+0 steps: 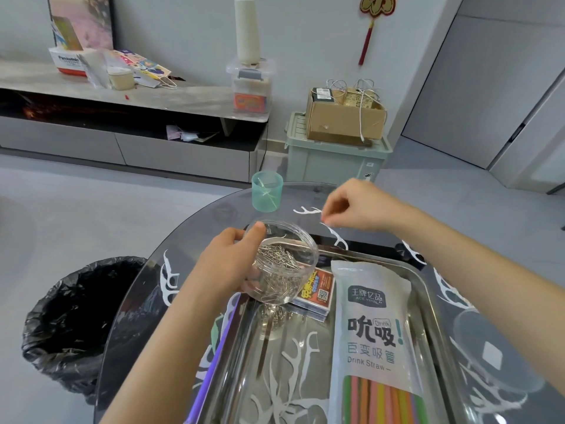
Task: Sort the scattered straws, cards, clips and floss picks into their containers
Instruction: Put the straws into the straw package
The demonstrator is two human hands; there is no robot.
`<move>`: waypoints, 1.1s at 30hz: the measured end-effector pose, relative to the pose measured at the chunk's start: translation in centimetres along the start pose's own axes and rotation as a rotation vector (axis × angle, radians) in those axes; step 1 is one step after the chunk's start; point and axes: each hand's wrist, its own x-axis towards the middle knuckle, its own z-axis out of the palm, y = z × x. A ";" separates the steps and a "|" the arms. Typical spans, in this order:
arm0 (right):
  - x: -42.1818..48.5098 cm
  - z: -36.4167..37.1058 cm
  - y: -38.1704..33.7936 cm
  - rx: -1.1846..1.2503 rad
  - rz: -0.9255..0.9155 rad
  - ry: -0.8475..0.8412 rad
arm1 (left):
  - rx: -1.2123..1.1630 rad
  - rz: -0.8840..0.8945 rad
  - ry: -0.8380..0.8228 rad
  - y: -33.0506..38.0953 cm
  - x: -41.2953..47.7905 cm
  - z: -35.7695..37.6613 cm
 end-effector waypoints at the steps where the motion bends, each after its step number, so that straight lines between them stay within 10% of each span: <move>1: 0.0 0.5 1.1 -0.117 0.047 -0.076 | -0.001 0.000 0.002 0.0 0.1 0.0; 27: 2.0 3.8 5.0 -0.008 0.060 -0.178 | -0.030 0.024 0.024 0.1 0.1 -0.7; 33: 1.0 1.1 5.9 0.163 0.329 -0.497 | -0.132 -0.029 0.040 0.2 0.8 -1.8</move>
